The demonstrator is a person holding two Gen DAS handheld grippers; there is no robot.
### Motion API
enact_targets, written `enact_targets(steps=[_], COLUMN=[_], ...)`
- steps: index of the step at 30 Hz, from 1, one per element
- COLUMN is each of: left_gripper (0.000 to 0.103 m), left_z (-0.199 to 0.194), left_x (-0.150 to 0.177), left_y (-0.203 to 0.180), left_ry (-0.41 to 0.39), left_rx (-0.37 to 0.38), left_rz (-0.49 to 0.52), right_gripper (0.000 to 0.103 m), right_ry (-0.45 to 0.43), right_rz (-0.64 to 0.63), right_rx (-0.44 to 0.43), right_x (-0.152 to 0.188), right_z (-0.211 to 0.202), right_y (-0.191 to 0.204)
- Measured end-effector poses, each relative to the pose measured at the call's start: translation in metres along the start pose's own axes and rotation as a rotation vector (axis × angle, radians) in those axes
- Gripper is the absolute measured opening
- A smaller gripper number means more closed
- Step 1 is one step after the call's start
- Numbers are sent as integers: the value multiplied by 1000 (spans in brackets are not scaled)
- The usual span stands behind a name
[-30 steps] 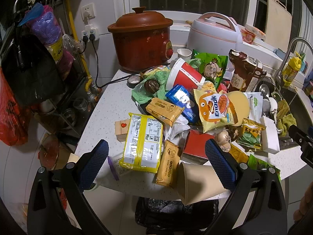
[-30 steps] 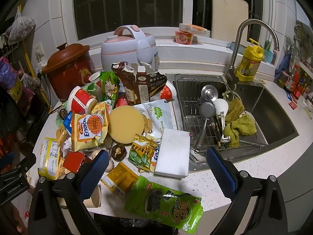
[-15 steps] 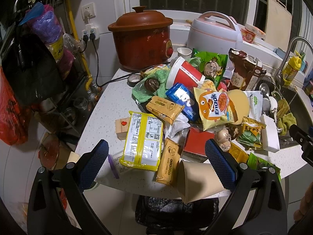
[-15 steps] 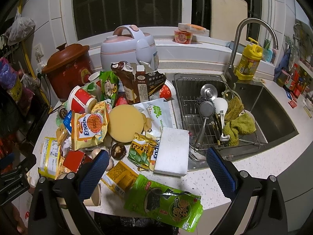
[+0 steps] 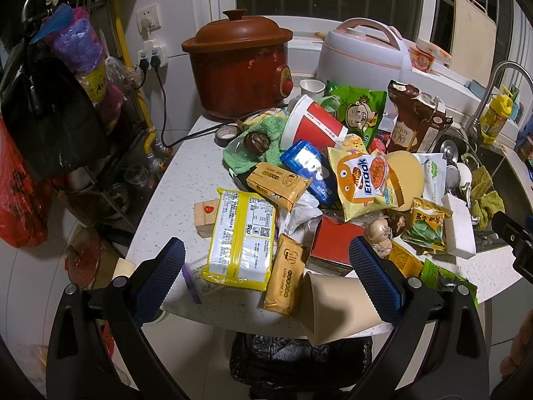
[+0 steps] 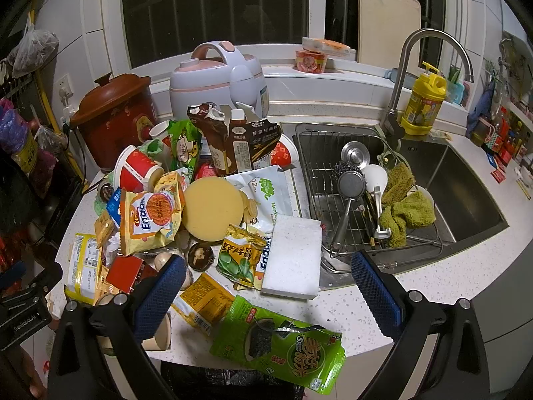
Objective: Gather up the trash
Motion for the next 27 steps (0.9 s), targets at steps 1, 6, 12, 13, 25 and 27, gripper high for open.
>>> enact_targets(steps=[1,6,12,13,25,27], left_gripper=[96,96,96,96,96,96], left_z=[0,0,0,0,0,-1], left_x=[-2,0,-2,-2,-1,4], left_y=[0,0,0,0,0,-4], left_ry=[1,1,2,2,4,3], left_rx=[1,-1,0,1,3,2], left_rz=[-1,-1,-1,-1,-1,0], right_gripper=[98,98,98,98,98,98], right_ry=[1,2,2,2,5,6], right_rz=[0,-2,0,0,0,1], right_rx=[0,0,-1,0,-1,-2], right_x=[0,-1,0,0,-2,-1], right_z=[0,2,2,1,0,0], right_y=[0,1,0,0,0,-1])
Point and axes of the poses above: each gripper's, at about its wrist camera, not at the fingertips, and z roughly the way its jaws point, y to its left, x to its underside, the point moved 2 cm from there along z, roughly the way its jaws point, and after that the axes turned 13 degrees about z, right-handed, at the moved point
